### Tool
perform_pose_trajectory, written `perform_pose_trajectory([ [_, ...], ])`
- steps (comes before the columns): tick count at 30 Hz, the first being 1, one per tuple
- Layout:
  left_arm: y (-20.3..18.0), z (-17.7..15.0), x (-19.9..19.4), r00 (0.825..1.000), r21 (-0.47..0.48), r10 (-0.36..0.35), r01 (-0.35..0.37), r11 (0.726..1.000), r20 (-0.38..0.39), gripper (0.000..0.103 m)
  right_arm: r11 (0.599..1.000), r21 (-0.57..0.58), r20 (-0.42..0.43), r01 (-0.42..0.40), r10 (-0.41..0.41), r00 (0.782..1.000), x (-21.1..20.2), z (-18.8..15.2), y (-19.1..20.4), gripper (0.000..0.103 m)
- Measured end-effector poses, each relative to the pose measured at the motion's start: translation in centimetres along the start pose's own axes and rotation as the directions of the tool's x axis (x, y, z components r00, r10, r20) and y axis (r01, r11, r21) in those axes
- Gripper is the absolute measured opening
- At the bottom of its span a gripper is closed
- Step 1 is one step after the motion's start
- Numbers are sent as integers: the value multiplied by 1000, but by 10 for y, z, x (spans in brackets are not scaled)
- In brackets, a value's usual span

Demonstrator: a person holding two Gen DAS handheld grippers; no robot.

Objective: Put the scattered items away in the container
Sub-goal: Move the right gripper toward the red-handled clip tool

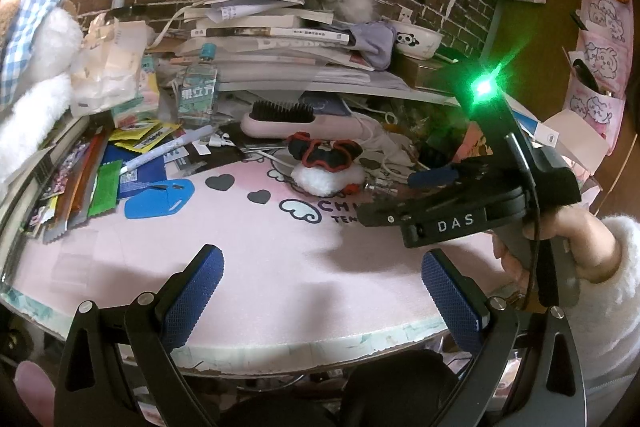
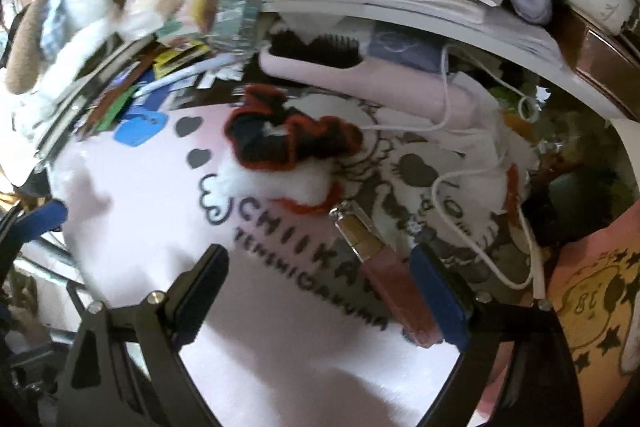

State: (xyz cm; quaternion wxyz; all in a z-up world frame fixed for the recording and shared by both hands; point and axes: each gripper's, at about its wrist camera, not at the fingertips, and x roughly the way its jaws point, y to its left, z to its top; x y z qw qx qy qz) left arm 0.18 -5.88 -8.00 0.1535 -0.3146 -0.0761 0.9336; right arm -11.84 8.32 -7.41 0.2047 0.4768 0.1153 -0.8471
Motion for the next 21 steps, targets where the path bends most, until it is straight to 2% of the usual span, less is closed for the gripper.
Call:
perform_pose_trajectory([
  [4,0,0,-1,1000,-1,-1,1,1000,2,99,986,-53,25,155,-154,988,5,-10,-4,91],
  [6,1,0,-1,1000,-5,-4,4,1000,5,99,981,-58,-3,184,-185,983,10,-16,-10,91],
  [9,2,-1,0,1000,-12,-8,8,1000,5,99,989,-29,-16,144,-144,989,7,-21,-17,91],
  [15,2,0,1,1000,-9,-8,8,1000,4,99,999,-30,-24,13,-14,1000,-2,-32,-5,90],
  [16,1,0,2,1000,-9,-9,9,1000,4,99,1000,-22,-22,-11,10,1000,-3,-35,-5,88],
  [18,1,-1,2,1000,-9,-11,11,1000,3,99,997,-5,-21,-81,81,997,-7,-40,-4,74],
  [19,1,-1,3,1000,-8,-12,12,1000,2,99,995,-4,-15,-100,100,995,-9,-42,-4,71],
  [21,0,-2,3,1000,-7,-11,11,1000,2,99,997,-25,6,-67,67,998,-9,-44,1,63],
])
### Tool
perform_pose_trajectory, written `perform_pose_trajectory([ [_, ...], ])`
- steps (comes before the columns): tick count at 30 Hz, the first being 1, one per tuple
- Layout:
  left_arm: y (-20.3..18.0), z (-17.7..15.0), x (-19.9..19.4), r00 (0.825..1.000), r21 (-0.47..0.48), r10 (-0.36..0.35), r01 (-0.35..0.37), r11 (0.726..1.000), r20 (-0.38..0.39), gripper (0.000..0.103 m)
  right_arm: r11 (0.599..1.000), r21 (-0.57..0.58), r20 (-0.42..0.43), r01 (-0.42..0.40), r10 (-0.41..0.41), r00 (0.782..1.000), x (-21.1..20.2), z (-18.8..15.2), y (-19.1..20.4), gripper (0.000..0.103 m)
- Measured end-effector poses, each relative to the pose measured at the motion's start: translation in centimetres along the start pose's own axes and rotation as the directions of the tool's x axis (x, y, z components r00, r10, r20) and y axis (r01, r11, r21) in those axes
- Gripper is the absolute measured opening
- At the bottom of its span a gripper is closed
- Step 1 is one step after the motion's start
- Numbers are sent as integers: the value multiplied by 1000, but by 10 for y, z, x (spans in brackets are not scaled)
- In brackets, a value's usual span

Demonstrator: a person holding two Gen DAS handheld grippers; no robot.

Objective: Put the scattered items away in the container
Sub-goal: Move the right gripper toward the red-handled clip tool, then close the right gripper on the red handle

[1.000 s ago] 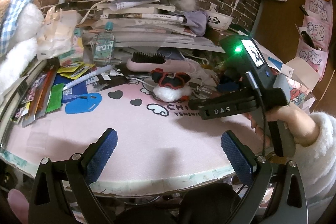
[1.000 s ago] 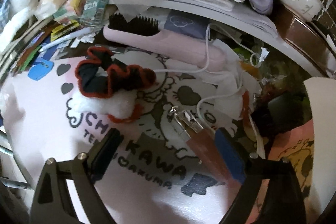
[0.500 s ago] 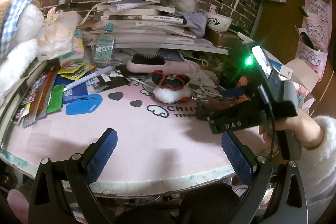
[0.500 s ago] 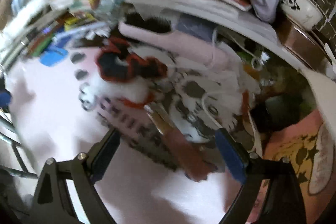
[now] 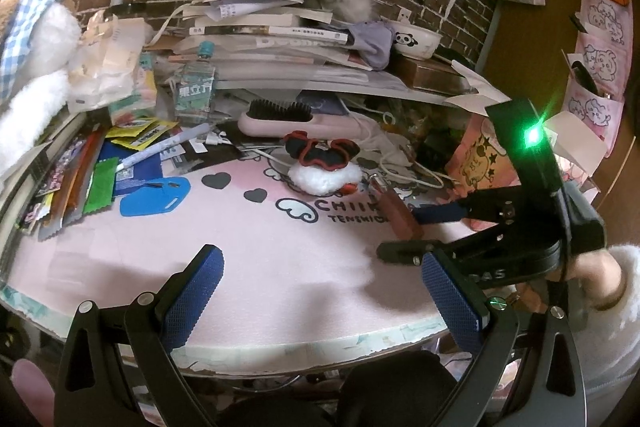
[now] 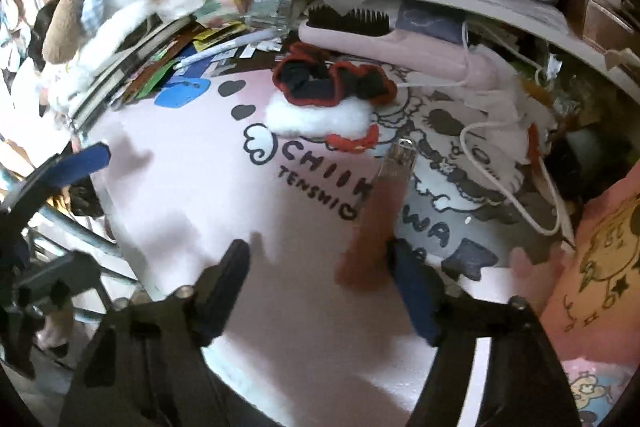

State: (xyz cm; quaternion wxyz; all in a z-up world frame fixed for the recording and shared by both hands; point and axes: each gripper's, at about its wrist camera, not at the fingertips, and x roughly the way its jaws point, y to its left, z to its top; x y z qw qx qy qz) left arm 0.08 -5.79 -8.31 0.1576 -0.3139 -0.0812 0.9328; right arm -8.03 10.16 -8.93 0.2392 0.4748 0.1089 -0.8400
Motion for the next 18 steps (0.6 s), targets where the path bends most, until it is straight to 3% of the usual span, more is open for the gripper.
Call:
perform_pose_trajectory([
  [2,0,-1,0,1000,-2,-2,2,1000,1,99,997,-7,27,71,-71,997,1,-3,-1,56],
  [8,-1,-1,0,1000,-2,-4,4,1000,2,99,994,54,73,92,-96,993,5,0,-12,43],
  [18,-1,-1,0,1000,-2,-5,5,1000,2,99,993,64,93,100,-106,990,5,3,-13,16],
])
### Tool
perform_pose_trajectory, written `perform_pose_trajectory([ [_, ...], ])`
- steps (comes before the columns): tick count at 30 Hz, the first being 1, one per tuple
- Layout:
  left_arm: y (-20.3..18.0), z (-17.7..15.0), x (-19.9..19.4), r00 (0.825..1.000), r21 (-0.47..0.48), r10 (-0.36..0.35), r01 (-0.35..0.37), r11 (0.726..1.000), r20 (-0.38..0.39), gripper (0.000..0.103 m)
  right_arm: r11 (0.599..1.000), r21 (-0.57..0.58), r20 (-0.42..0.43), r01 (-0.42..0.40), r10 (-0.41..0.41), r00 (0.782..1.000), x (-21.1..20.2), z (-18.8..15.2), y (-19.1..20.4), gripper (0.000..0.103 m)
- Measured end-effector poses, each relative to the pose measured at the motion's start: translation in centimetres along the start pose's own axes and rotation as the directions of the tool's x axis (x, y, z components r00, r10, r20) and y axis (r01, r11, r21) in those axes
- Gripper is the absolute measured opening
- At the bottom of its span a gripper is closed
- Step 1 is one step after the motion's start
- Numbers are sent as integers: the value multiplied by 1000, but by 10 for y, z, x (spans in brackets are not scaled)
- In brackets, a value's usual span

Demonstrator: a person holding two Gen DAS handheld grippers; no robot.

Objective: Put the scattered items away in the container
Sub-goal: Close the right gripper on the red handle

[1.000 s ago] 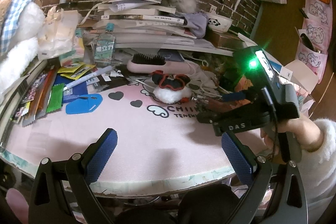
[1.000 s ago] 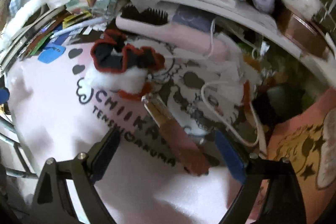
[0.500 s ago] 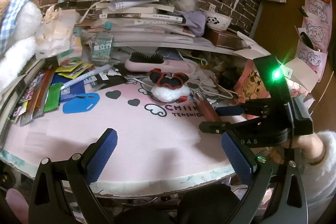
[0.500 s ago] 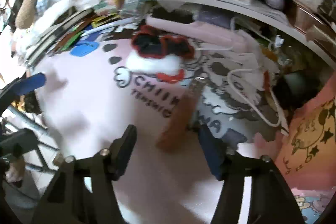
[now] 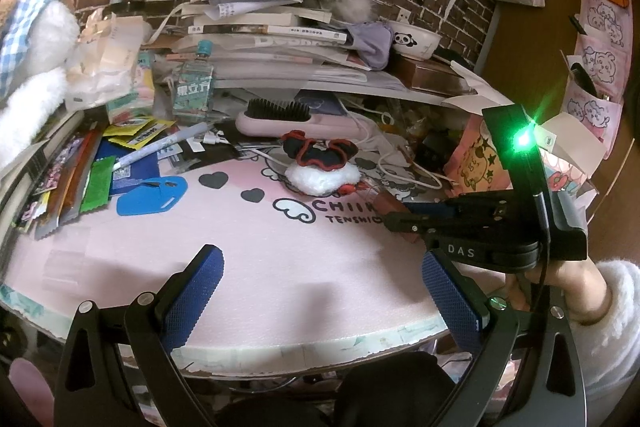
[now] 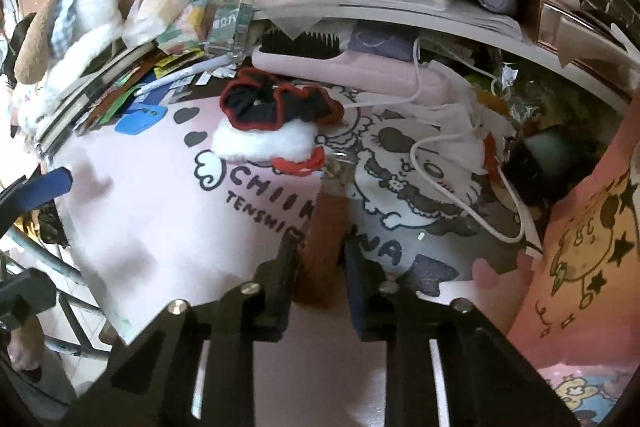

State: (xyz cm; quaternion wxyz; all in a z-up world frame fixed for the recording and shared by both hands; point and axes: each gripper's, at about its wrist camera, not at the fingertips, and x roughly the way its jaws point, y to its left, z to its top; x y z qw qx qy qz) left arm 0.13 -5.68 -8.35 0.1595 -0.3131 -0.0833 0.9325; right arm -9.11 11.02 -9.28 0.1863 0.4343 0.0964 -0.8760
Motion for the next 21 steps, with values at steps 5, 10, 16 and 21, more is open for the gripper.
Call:
perform_pose_trajectory([
  [5,-1,0,0,1000,0,1,-1,1000,1,99,1000,2,13,12,-12,1000,-2,-2,0,15],
  [10,-2,0,1,1000,2,1,-1,1000,-2,99,1000,13,25,3,-3,1000,-4,-6,-1,15],
  [16,-6,1,2,1000,6,-3,3,1000,0,99,1000,21,57,-4,3,998,-14,-7,0,15],
  [21,-7,0,2,1000,5,-2,2,1000,-5,99,1000,15,84,-7,5,996,-25,-3,2,15],
])
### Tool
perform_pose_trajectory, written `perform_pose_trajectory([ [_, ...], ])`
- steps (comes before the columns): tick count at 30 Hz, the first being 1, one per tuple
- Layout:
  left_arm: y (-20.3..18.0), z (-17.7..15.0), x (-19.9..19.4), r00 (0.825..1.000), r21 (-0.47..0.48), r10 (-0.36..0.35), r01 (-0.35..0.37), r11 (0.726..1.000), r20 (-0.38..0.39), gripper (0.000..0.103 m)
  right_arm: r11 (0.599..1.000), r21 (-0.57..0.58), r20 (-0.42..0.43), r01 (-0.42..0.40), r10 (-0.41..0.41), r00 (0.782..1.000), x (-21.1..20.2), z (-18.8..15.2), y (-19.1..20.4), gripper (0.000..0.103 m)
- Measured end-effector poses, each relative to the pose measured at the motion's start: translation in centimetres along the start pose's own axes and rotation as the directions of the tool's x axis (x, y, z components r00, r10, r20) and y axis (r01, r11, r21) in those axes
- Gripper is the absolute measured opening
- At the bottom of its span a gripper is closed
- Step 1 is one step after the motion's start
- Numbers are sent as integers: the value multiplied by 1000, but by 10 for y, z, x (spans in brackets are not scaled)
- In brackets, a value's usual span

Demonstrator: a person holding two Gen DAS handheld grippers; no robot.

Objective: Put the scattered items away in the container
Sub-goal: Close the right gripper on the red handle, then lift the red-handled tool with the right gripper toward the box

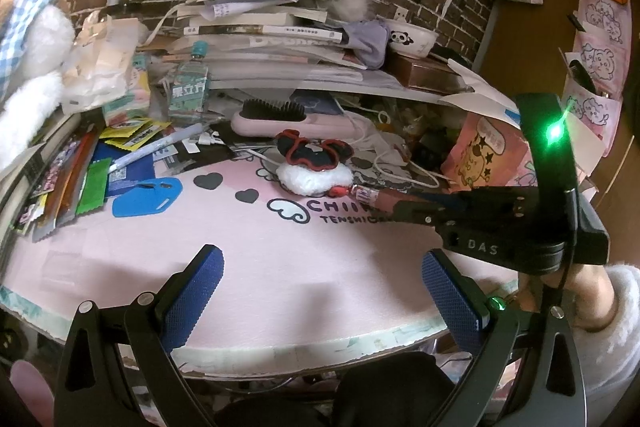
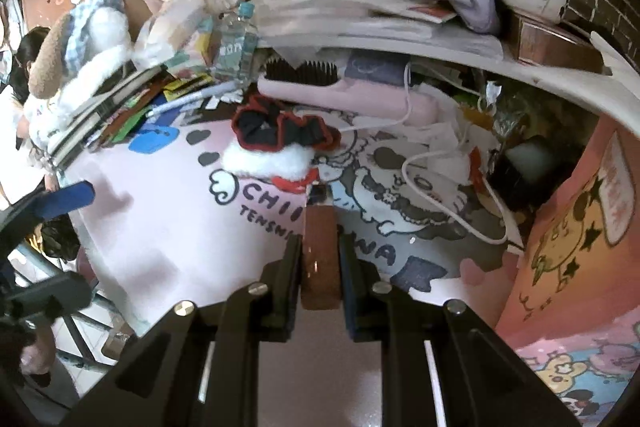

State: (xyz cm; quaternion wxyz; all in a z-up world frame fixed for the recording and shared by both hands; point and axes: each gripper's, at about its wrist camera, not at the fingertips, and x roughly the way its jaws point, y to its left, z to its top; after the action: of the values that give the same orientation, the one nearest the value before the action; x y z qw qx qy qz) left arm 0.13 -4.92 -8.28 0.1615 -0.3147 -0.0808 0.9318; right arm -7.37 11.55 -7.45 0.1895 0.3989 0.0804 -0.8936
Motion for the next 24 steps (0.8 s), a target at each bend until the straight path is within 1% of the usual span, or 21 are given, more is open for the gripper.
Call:
perform_pose_trajectory([
  [4,0,0,0,1000,1,-2,2,1000,1,99,1000,-2,-7,-2,2,1000,0,-1,1,15],
  [10,0,-1,-1,1000,1,-3,3,1000,3,99,1000,16,-43,-5,6,999,13,-12,-3,15],
  [18,-1,-1,1,1000,9,-2,2,1000,-4,99,1000,20,-12,11,-11,1000,14,-15,-5,16],
  [24,0,-1,1,1000,7,3,-3,1000,-3,99,1000,1,-19,25,-25,1000,22,-6,-1,17],
])
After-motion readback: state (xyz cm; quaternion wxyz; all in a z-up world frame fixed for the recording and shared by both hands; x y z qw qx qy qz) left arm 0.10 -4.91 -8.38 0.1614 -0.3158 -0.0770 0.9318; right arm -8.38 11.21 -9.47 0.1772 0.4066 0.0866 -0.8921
